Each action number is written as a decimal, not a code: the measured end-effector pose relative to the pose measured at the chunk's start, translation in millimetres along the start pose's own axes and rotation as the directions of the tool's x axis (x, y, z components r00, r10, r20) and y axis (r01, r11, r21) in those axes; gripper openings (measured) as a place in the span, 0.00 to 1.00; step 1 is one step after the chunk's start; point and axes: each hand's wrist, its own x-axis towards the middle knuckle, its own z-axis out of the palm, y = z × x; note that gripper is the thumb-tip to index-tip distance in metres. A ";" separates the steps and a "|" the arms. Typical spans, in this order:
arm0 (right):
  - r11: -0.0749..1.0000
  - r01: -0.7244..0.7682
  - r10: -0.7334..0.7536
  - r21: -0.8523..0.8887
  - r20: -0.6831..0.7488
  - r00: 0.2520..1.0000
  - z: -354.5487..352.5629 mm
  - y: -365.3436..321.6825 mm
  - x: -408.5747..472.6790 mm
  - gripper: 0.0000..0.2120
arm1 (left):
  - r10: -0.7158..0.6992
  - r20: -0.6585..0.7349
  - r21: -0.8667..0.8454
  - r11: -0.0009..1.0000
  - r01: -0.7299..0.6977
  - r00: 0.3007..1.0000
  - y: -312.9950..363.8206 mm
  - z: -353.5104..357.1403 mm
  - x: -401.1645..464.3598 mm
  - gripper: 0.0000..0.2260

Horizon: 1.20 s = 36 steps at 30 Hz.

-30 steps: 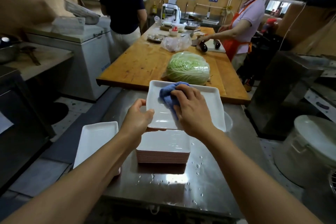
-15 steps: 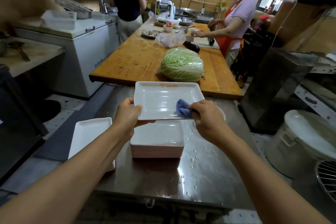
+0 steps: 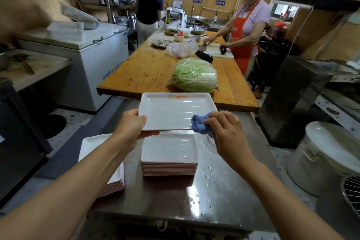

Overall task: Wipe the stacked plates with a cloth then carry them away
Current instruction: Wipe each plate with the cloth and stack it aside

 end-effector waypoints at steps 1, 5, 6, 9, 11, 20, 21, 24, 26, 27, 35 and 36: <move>1.000 0.009 -0.009 0.022 -0.004 1.000 -0.9 0.6 0.1 0.15 | -0.002 0.001 0.008 1.000 0.002 1.000 0.9 0.3 0.1 0.15; 0.998 -0.013 0.011 0.055 0.030 0.999 -5.0 -2.3 0.8 0.14 | -0.084 0.063 -0.052 0.995 0.088 0.994 3.3 2.7 -0.5 0.12; 0.998 -0.023 0.021 0.050 0.044 0.999 -6.6 -1.8 1.3 0.14 | -0.099 0.082 -0.016 0.995 0.101 0.992 2.9 3.8 0.2 0.13; 0.998 -0.040 0.036 0.045 0.094 0.995 -13.6 2.4 5.7 0.14 | 0.049 0.069 0.519 0.851 -0.078 0.996 -2.3 6.9 7.3 0.26; 0.999 -0.037 0.033 0.031 0.137 0.990 -19.1 5.4 10.0 0.13 | 0.306 0.139 0.817 0.502 -0.283 0.942 -3.9 14.0 3.9 0.35; 0.988 -0.046 0.016 0.148 0.199 0.980 -44.2 7.2 31.3 0.12 | 0.611 0.457 0.848 -0.082 -0.523 0.647 -5.1 63.2 -16.6 0.18; 0.984 -0.057 0.022 0.171 0.199 0.980 -47.0 7.3 33.0 0.11 | 0.647 0.431 0.849 -0.055 -0.525 0.629 -4.7 63.0 -17.5 0.17; 0.957 -0.081 0.033 0.277 0.175 0.984 -53.0 7.0 35.7 0.10 | 0.714 0.400 0.823 -0.004 -0.568 0.574 -3.2 58.7 -18.3 0.14; 0.935 -0.077 0.036 0.345 0.125 0.992 -56.1 6.6 36.7 0.11 | 0.722 0.397 0.818 0.003 -0.576 0.567 -1.8 56.6 -18.4 0.14; 0.926 -0.078 0.050 0.369 0.087 0.995 -57.5 6.7 37.5 0.12 | 0.724 0.379 0.816 0.033 -0.577 0.577 -1.1 54.9 -18.7 0.14; 0.903 -0.071 0.155 0.423 -0.168 0.973 -55.5 0.2 44.4 0.18 | 0.405 0.226 0.352 0.814 -0.462 0.886 9.8 31.5 -18.8 0.17; 0.913 -0.061 0.129 0.403 -0.144 0.981 -51.1 -6.8 46.2 0.20 | 0.383 0.233 0.285 0.852 -0.439 0.894 11.8 31.6 -21.0 0.18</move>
